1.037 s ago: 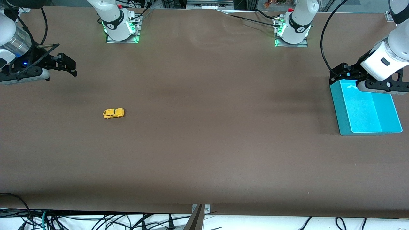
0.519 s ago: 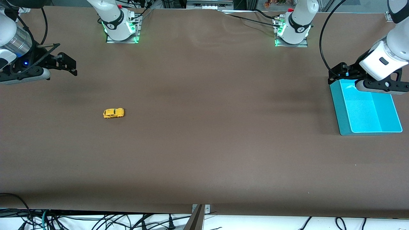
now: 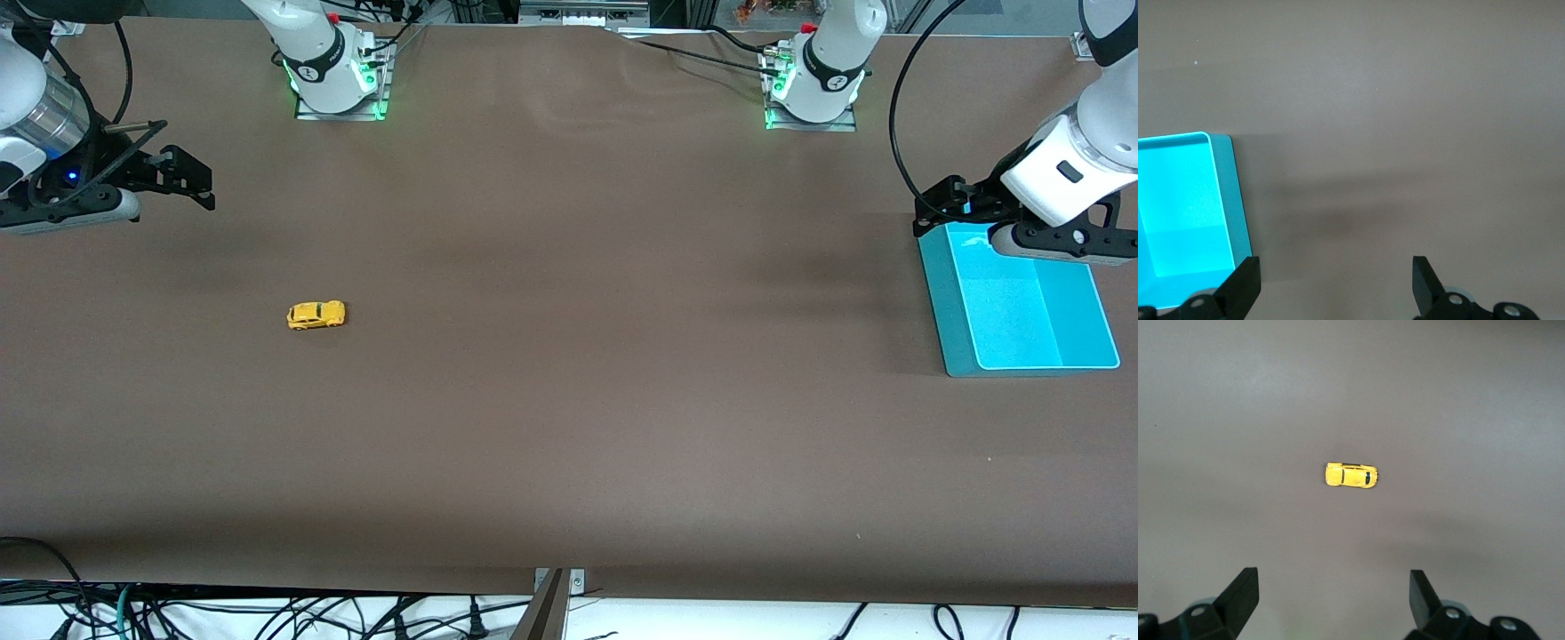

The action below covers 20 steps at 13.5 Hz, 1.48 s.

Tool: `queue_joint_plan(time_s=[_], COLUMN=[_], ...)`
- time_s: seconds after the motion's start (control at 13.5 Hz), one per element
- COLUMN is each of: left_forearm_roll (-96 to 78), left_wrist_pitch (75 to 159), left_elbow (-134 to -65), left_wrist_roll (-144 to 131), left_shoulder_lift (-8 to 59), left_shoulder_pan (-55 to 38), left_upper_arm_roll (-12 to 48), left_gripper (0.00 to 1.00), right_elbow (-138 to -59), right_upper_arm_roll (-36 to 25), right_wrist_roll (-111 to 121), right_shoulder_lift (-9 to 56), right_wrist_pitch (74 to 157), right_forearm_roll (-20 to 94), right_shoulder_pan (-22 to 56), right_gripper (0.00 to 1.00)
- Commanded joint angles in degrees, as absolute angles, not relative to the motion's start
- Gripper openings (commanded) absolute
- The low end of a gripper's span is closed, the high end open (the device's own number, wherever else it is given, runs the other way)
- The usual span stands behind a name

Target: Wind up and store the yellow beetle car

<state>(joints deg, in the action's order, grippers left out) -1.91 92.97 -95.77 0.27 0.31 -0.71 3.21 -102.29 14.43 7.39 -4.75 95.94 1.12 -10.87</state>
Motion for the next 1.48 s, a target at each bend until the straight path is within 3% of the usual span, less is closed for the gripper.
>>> queue_joint_plan(time_s=[0.0, 1.19, 1.41], left_forearm_roll=[-1.05, -1.05, -1.05], left_wrist_pitch=[91.49, 91.49, 91.5], left_elbow=[-93.6, -93.6, -93.52], left_wrist_roll=[0.53, 0.53, 0.53], left_shoulder_lift=[1.32, 1.32, 1.32], left_shoulder_pan=[-0.79, -0.79, -0.79], left_upper_arm_roll=[3.34, 3.34, 3.34], left_gripper=[1.0, 1.0, 1.0], right_elbow=[-101.86, -103.71, -109.84], right_upper_arm_roll=[13.62, 13.62, 13.62], right_wrist_roll=[8.17, 8.26, 18.04], right_shoulder_lift=[-4.83, -5.1, -4.84], right_wrist_pitch=[94.92, 95.8, 100.62], right_forearm_roll=[1.85, 1.58, 1.49], right_shoulder_pan=[-10.2, -10.2, -10.2], right_gripper=[1.0, 1.0, 1.0])
